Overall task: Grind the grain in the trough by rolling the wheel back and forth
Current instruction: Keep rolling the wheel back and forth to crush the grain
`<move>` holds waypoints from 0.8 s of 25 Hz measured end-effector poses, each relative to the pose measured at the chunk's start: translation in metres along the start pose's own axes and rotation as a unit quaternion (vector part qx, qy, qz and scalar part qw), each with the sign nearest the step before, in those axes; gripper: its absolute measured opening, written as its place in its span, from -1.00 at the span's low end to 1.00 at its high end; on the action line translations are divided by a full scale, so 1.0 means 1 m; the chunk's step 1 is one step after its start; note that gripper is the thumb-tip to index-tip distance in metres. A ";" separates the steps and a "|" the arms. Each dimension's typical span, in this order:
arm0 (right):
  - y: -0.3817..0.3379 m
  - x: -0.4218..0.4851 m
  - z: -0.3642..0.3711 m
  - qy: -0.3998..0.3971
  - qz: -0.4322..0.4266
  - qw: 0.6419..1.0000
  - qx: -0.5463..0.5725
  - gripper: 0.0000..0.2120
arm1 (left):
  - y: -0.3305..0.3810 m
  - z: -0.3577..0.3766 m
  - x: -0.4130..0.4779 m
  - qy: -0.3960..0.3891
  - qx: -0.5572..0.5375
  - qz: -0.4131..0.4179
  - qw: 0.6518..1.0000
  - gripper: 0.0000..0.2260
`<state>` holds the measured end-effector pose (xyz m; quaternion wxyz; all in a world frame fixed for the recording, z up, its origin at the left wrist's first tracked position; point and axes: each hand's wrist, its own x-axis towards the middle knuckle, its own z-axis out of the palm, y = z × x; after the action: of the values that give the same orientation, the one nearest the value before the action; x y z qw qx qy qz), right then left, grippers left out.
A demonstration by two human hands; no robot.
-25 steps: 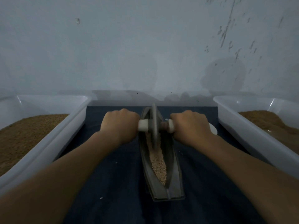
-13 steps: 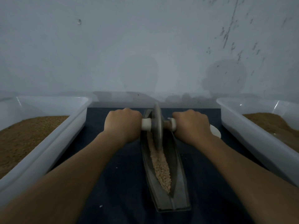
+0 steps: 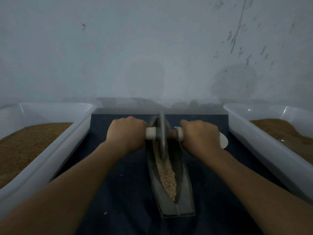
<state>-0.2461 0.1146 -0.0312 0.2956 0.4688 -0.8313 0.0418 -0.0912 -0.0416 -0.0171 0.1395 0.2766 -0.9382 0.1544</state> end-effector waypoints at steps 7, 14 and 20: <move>0.010 -0.037 -0.019 0.010 -0.054 0.998 0.015 -0.58 | -0.002 -0.002 -0.052 0.091 0.003 0.049 0.995 -0.77; 0.007 -0.016 -0.003 -0.015 -0.017 0.999 0.034 -0.69 | 0.006 0.005 -0.021 0.092 0.048 0.005 0.995 -0.81; 0.010 -0.012 -0.007 -0.041 -0.025 0.997 0.055 -0.78 | 0.005 -0.007 -0.025 0.062 0.030 0.005 0.998 -0.88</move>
<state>-0.2461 0.1314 -0.0298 0.2363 0.5060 -0.8273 0.0610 -0.0723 -0.0226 -0.0203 0.1885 0.2658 -0.9241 0.1998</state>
